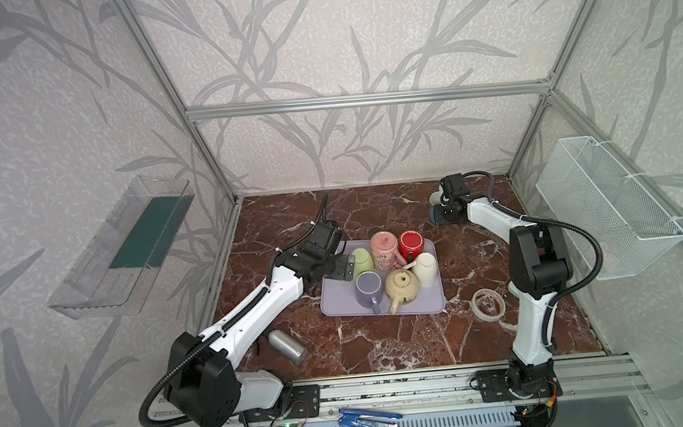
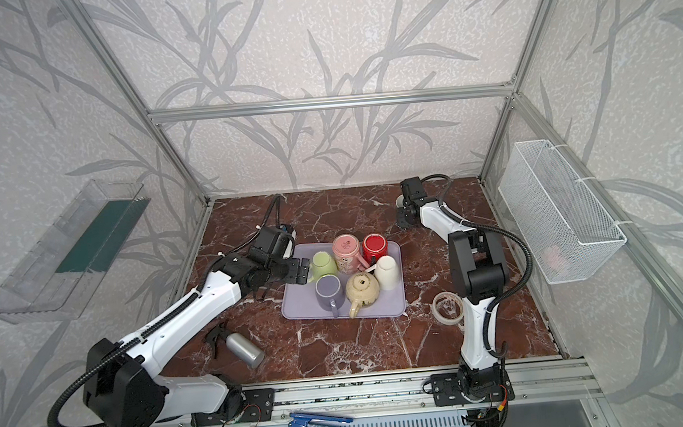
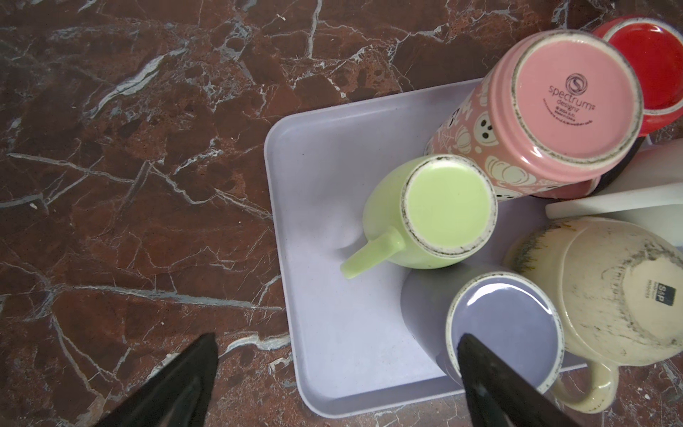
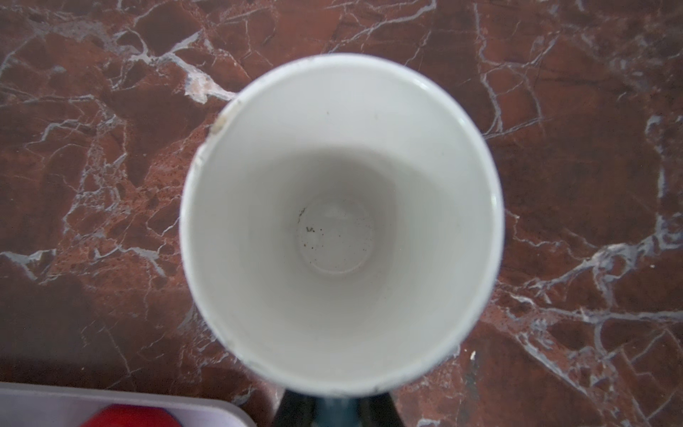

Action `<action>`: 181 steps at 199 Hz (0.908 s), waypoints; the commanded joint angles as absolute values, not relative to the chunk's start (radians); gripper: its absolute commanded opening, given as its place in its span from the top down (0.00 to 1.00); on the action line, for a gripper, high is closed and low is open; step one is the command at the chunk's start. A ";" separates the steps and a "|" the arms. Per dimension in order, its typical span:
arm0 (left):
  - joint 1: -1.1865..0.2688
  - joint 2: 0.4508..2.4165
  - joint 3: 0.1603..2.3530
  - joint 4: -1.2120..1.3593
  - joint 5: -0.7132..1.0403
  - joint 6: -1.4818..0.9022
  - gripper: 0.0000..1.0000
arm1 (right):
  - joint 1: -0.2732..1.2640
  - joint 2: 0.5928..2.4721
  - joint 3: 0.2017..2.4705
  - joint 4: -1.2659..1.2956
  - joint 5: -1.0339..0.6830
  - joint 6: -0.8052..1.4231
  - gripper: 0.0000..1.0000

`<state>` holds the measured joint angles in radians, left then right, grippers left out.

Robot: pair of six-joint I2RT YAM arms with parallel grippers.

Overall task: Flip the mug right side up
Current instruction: 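Lower the blue mug upright onto the table and open the right gripper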

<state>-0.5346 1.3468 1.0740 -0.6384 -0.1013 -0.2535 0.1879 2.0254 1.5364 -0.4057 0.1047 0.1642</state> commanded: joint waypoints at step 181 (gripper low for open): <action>-0.532 1.163 0.984 -0.598 -0.108 -0.148 0.06 | 0.189 1.569 1.263 -0.303 0.063 0.174 0.44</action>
<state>-0.5346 1.2198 0.9863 -0.5713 -0.0856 -0.1867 0.1879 1.6791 1.3167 -0.3382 0.0868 0.1642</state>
